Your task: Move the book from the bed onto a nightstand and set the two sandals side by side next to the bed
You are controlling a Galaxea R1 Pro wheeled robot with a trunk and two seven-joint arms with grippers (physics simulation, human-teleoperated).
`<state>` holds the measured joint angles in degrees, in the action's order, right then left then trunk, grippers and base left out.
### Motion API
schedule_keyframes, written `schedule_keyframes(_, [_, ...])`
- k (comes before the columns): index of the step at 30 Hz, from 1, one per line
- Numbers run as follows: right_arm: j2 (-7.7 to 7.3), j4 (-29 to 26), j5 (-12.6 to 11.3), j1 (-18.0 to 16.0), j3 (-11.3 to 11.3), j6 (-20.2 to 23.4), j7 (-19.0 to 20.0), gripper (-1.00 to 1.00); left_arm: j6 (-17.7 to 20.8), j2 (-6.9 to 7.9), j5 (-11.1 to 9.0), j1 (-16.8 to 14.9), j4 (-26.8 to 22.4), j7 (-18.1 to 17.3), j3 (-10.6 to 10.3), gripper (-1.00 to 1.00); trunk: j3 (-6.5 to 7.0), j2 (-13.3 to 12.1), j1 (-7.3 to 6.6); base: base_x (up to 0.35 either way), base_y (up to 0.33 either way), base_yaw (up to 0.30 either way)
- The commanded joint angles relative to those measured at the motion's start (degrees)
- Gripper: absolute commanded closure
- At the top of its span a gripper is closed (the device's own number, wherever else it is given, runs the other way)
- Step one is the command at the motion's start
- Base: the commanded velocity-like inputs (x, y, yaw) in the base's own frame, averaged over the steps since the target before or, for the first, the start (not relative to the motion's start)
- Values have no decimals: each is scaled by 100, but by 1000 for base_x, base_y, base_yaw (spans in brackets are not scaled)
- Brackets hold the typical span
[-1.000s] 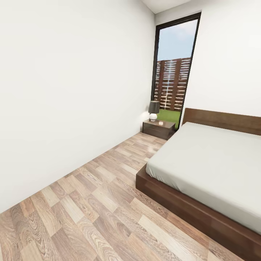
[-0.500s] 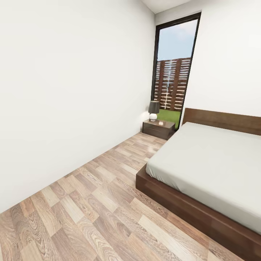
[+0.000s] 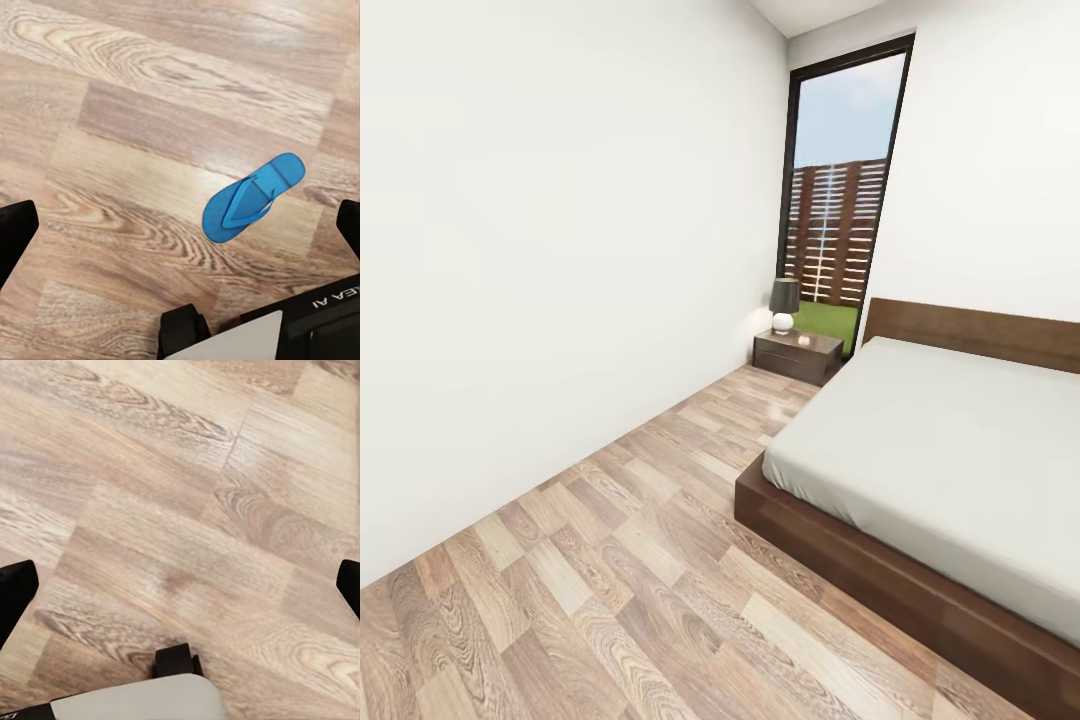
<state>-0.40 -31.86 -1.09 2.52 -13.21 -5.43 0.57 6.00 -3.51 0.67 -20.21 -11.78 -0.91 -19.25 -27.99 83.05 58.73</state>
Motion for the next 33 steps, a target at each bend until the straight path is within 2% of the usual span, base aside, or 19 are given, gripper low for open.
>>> schedule_keyframes(1, [-2, -9, -12, 2, -13, -11, 7, -100, -17, 2, 5, -1, -10, -9, -6, -100, -5, 3, 0, 0, 0, 0])
schedule_keyframes(9, [-2, -13, 2, 6, -28, -11, 13, -100, -240, 7, -8, 1, -9, -10, -8, -100, -5, 3, 0, 0, -36, 0])
schedule_keyframes(33, [-4, -14, 12, 3, -27, -11, 13, -100, -318, 2, -13, 1, -8, -5, -9, -100, -5, 3, 0, 0, -75, 0])
